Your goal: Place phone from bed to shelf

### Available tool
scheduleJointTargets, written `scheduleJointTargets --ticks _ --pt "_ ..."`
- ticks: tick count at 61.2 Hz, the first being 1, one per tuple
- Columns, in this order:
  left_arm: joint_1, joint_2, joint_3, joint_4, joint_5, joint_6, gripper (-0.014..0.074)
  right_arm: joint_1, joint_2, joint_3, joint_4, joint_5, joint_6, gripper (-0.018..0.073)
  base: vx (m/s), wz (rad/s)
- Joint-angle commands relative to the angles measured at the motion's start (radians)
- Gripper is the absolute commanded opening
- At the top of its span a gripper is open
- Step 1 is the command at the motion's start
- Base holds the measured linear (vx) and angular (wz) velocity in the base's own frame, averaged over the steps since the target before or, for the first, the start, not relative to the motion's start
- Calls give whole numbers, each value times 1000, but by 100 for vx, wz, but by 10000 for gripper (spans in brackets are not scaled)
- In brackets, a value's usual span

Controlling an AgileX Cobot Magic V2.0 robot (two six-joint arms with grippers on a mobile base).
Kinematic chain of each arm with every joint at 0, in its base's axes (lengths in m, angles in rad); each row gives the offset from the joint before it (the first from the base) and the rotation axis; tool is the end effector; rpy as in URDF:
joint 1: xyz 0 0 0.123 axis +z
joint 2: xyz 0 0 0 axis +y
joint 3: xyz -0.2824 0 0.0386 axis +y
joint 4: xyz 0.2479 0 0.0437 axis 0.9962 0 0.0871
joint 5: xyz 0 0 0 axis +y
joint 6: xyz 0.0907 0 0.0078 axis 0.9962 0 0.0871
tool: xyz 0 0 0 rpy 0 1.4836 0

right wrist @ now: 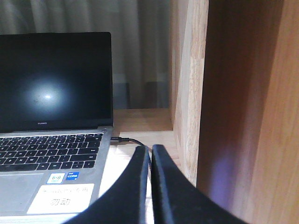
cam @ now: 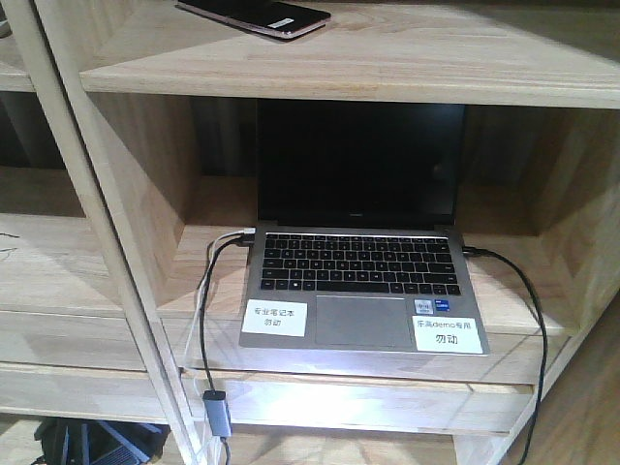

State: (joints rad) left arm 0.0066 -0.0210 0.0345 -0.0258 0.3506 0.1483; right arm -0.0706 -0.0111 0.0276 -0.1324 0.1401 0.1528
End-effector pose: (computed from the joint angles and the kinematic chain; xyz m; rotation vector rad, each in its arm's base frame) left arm 0.0529 -0.0005 0.1710 0.1147 1.8448 0.0830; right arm 0.0563 -0.0057 0.1917 0.0897 1.6368 -0.0525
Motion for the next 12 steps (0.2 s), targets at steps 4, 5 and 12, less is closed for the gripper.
scheduleJointTargets --ticks 4,5,12 --pt "-6 -4 -23 -9 -73 -6 1 -2 -12 4 -9 -78 -5 -5 0 0" --pt "-6 -4 -23 -9 -73 -6 1 -2 -12 4 -9 -78 -5 -5 0 0" --pt "-6 -4 -23 -9 -73 -6 1 -2 -12 4 -9 -78 -5 -5 0 0"
